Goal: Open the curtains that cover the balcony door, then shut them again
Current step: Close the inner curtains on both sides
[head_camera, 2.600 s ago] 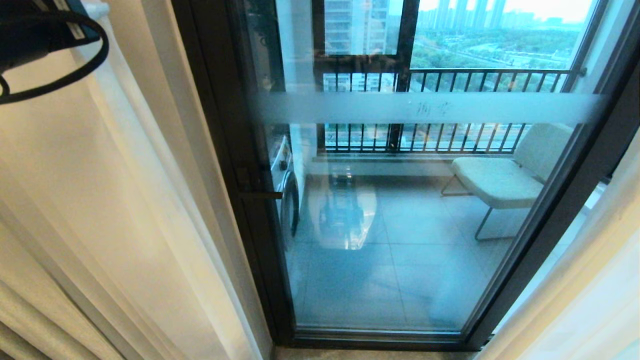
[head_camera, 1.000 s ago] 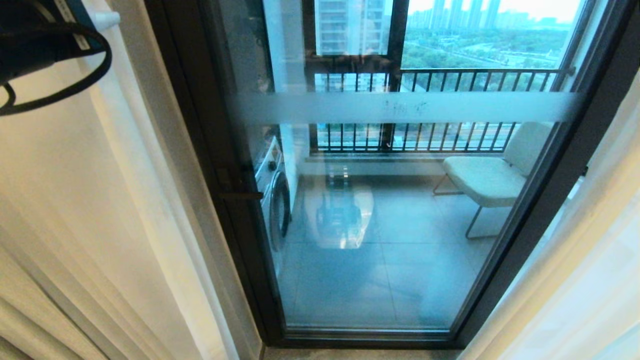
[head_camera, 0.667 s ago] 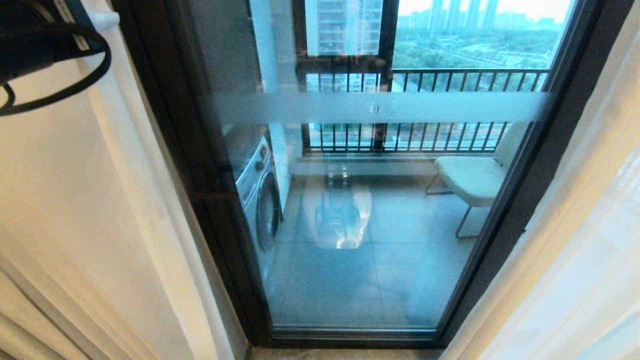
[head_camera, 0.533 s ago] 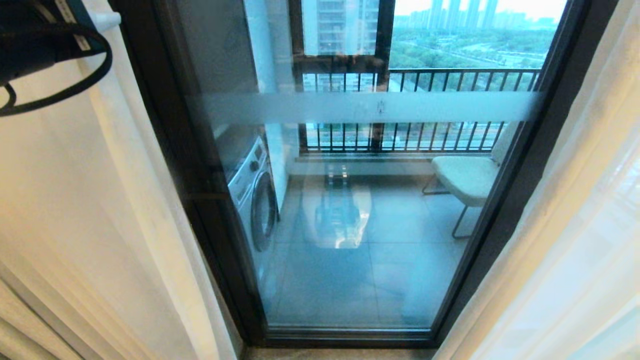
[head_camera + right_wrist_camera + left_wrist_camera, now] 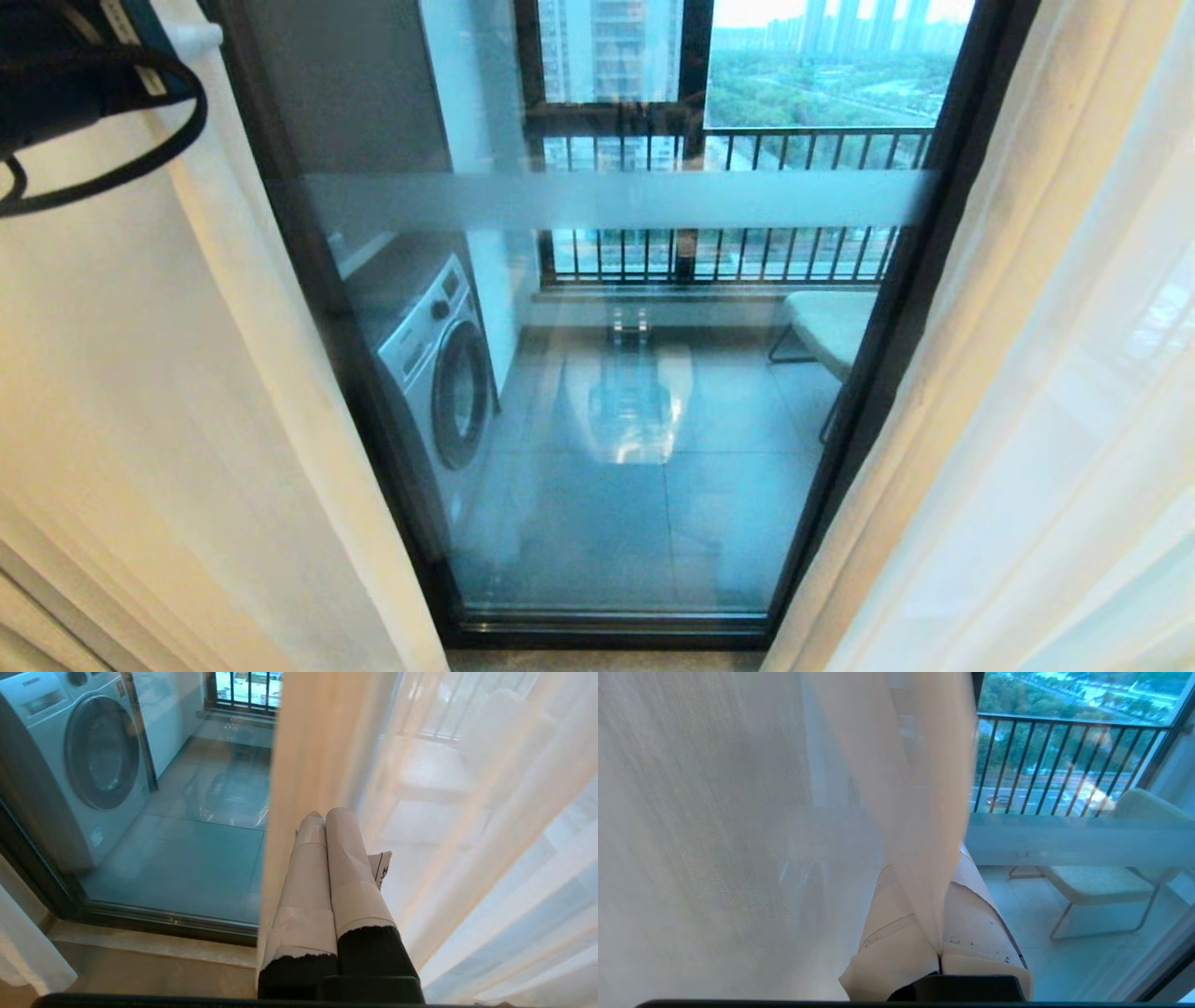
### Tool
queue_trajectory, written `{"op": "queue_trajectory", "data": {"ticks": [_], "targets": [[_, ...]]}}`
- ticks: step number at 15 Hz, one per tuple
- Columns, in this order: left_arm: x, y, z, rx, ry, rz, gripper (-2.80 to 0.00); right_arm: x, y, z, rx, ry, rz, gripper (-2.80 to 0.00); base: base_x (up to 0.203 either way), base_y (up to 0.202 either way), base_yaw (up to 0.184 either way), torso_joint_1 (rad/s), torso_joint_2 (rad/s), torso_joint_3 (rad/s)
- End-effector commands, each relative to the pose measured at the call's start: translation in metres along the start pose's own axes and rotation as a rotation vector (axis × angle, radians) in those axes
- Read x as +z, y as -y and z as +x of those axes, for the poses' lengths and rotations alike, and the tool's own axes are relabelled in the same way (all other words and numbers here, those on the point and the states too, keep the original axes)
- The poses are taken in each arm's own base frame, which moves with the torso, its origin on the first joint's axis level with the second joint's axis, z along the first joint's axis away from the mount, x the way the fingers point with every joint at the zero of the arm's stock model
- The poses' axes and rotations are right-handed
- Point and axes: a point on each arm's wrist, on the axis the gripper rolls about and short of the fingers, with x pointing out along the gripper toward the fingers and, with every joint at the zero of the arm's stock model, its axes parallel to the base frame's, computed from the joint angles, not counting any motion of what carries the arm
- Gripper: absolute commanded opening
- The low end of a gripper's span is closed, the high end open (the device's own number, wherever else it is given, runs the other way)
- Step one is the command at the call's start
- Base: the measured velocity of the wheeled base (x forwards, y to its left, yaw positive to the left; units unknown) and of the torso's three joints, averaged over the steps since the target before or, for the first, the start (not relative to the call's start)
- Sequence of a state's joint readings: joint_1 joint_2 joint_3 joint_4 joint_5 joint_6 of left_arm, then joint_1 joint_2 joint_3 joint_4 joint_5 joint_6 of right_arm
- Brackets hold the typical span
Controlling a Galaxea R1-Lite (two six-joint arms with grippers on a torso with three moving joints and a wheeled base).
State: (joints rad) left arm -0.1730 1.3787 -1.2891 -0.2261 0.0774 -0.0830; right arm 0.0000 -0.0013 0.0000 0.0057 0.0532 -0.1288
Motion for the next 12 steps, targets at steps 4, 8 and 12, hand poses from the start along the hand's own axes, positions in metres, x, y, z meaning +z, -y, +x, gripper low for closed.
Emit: {"op": "queue_trajectory", "data": {"ticks": [4, 8, 12], "targets": [[-0.0040, -0.0009, -0.0031, 0.003, -0.010, 0.004, -2.80, 0.0000, 0.0000, 0.0001, 0.001, -0.002, -0.001, -2.80, 0.000, -0.191, 0.000, 0.004, 0.00, 0.002], [-0.0036, -0.0008, -0.0031, 0.003, -0.009, 0.004, -2.80, 0.0000, 0.0000, 0.0001, 0.001, -0.002, -0.001, -2.80, 0.000, -0.189, 0.003, 0.003, 0.00, 0.004], [-0.0035, -0.0012, -0.0031, 0.004, -0.008, 0.004, -2.80, 0.0000, 0.0000, 0.0001, 0.001, -0.002, -0.001, -2.80, 0.000, -0.190, 0.001, 0.004, 0.00, 0.004]]}}
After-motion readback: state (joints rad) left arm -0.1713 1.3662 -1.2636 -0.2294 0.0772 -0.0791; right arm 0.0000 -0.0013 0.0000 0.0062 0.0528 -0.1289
